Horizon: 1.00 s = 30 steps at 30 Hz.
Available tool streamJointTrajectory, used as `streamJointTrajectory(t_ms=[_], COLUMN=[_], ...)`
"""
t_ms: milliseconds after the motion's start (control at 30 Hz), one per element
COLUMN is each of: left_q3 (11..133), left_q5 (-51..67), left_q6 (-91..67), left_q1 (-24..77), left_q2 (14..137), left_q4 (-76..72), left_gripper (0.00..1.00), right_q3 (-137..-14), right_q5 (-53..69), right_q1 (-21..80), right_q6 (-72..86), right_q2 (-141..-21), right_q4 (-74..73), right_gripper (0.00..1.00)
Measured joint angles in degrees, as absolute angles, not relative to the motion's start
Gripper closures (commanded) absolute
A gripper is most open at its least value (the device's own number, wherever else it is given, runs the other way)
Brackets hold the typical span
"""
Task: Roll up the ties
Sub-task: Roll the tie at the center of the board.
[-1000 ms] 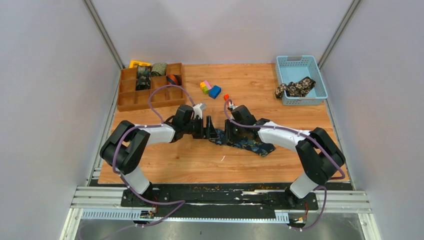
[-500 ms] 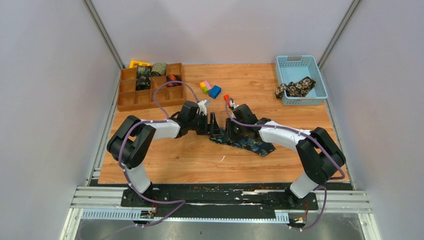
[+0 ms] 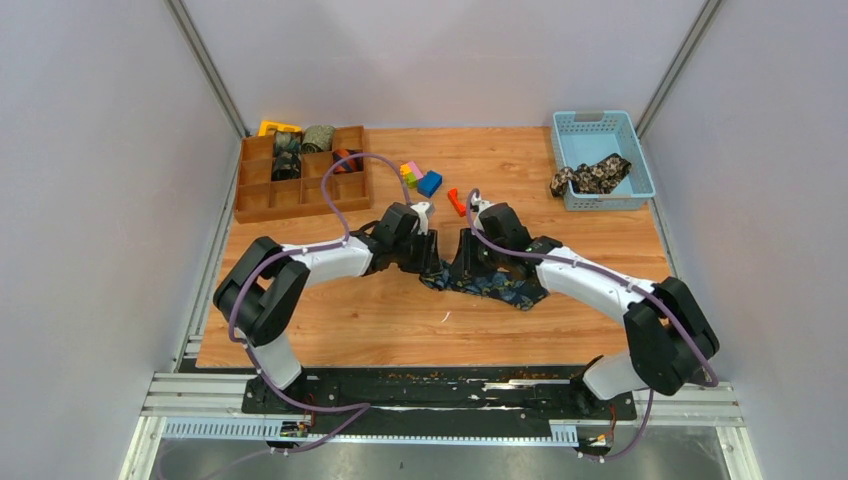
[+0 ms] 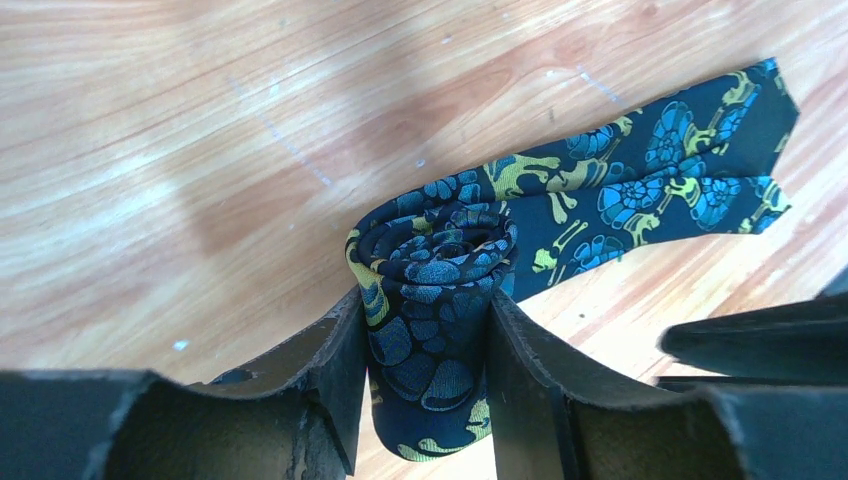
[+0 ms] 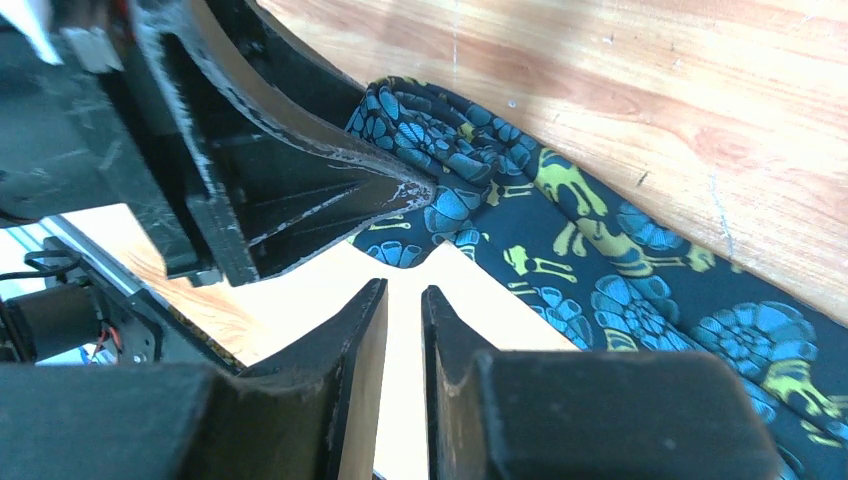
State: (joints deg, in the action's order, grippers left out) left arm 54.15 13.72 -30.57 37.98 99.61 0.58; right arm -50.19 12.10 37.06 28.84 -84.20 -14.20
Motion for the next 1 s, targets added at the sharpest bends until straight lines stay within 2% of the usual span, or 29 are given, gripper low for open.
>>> streamJointTrajectory(t_ms=[667,1000], left_q3=[58.8,60.9], left_q5=[-13.0,-16.1], left_q6=[-22.1,-20.1], left_q1=[38.9,38.9], left_q2=[93.4,94.8], left_q4=[26.8,30.1], left_gripper=[0.53,0.56], right_q3=[-49.0,-56.4], right_q5=[12.0,12.8], right_q1=[36.9,33.6], right_q6=[28.8,27.2], right_q2=[-81.6,-93.0], right_q4=[-15.6,-15.7], right_gripper=[0.8,0.81])
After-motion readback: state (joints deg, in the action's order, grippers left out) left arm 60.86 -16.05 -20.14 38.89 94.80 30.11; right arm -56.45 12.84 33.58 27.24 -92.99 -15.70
